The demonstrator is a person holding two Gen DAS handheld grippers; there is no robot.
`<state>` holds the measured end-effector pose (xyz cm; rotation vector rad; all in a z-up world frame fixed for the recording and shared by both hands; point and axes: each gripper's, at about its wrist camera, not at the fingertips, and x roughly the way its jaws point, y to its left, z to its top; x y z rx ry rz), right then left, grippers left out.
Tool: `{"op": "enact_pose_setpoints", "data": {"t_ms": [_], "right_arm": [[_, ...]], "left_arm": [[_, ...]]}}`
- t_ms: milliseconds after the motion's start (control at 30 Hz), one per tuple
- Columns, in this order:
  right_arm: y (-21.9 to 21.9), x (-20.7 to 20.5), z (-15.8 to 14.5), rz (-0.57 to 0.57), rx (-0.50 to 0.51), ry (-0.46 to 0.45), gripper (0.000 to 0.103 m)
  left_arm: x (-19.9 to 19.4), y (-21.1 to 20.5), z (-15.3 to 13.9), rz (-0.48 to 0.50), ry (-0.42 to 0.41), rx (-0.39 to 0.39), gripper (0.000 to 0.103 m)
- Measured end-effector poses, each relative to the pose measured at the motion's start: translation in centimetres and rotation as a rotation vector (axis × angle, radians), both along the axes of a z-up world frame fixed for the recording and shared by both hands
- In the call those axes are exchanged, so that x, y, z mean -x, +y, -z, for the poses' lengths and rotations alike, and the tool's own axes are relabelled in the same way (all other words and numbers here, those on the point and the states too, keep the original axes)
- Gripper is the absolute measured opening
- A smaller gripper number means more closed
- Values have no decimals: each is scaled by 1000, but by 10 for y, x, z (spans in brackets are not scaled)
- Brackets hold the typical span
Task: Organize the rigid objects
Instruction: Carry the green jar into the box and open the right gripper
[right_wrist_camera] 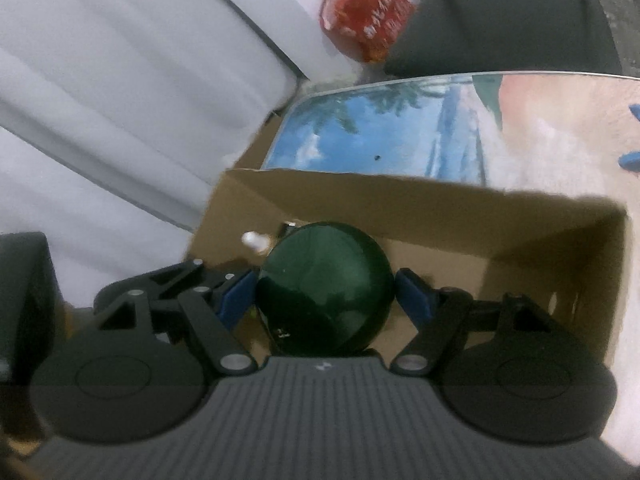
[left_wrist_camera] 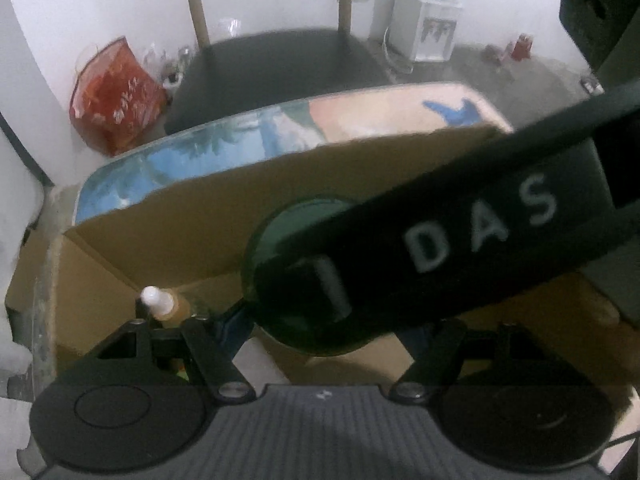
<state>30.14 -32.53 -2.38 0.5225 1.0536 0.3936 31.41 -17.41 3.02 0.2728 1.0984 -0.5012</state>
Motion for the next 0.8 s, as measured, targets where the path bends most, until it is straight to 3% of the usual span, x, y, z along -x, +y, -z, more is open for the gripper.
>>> {"op": "enact_pose_setpoints", "data": {"t_ms": [433,633,800], "right_arm": [[3,-41,58,-11,25,141,78],[5,-42,62,-9,29,142,78],[4,-35,52,6,40,124,78]], "left_arm": [[-8,-17,29,-20,104,-112,76],[-6,-20,29,6,84,-139,77],[1,-16,13,-3,38,-110,87]]}}
